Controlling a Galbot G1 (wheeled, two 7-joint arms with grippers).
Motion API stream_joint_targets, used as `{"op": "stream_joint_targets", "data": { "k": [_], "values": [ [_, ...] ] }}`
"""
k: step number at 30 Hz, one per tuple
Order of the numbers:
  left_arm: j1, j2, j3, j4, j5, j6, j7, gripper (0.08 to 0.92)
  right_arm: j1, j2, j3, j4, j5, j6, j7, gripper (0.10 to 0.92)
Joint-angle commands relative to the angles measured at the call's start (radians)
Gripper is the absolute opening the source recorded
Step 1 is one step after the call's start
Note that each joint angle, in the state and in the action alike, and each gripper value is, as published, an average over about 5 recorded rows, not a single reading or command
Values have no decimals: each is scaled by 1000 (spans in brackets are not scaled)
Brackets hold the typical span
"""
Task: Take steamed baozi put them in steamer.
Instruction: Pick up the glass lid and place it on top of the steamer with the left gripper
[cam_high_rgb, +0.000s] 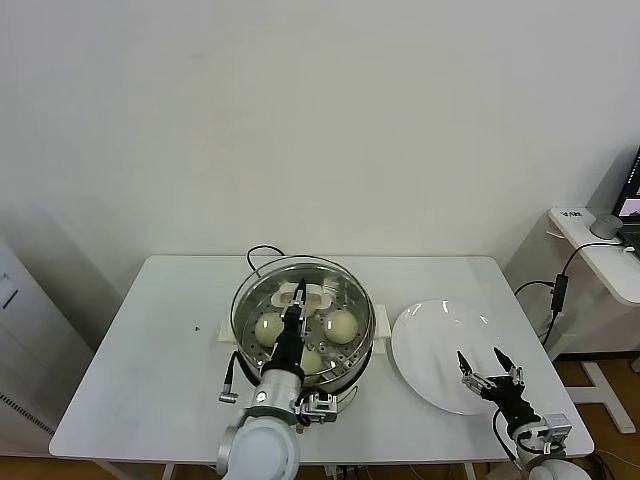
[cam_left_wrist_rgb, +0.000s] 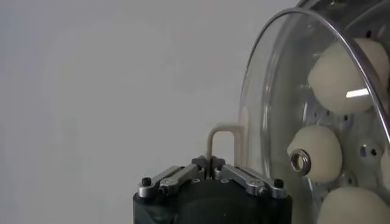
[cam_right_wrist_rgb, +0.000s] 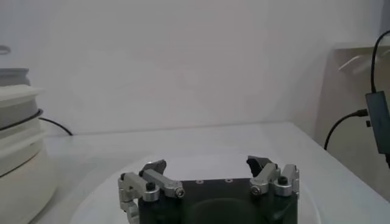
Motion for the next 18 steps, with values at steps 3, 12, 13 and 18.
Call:
{"op": "stream_joint_targets", "data": {
  "k": [3, 12, 13, 18],
  "values": [
    [1, -9, 10, 23, 8, -6, -3, 105, -1, 1, 1, -1, -1, 1, -2, 823],
    [0, -12, 9, 40, 3, -9, -4, 105, -1, 3, 4, -6, -3, 4, -6, 823],
    [1, -13, 9, 41, 2, -9, -4, 105, -2, 3, 5, -7, -3, 5, -7, 823],
    [1, -14, 7, 50, -6, -8, -5, 105, -3, 3, 10, -10, -4, 8, -10, 823]
  ]
}}
